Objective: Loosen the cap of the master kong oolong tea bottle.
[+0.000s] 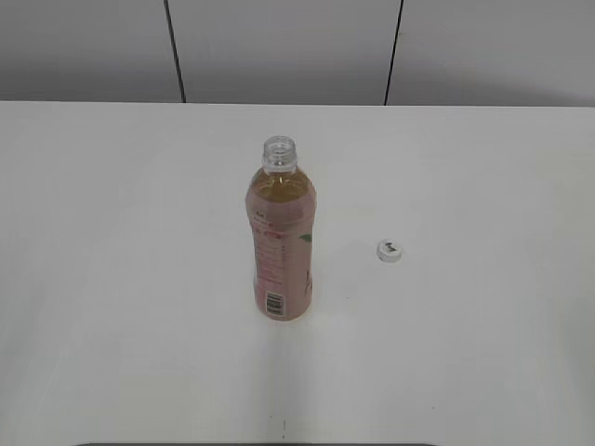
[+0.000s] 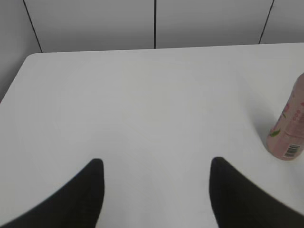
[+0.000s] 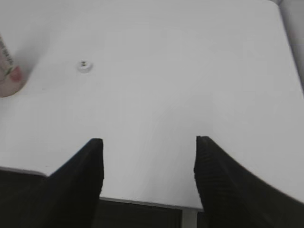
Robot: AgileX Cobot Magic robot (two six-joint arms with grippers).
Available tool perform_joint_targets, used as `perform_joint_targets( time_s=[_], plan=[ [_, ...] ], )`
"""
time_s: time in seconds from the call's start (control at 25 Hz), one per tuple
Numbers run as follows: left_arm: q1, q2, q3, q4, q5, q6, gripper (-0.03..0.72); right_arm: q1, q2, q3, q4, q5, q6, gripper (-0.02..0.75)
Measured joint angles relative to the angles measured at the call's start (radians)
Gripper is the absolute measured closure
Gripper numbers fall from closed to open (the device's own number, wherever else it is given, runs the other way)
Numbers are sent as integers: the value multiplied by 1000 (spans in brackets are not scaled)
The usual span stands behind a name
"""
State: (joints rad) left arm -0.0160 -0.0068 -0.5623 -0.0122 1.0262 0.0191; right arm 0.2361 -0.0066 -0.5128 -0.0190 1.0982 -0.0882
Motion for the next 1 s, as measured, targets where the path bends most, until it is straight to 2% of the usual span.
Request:
perform_joint_targets(
  time_s=[0.16, 0.24, 1.0],
  plan=[
    [6, 0, 0, 1, 0, 0, 254, -211, 0, 0, 1, -1, 0, 279],
    [6, 0, 0, 1, 0, 0, 254, -247, 0, 0, 1, -1, 0, 279],
    [5, 0, 0, 1, 0, 0, 254, -254, 0, 0, 2, -1, 0, 279]
  ],
)
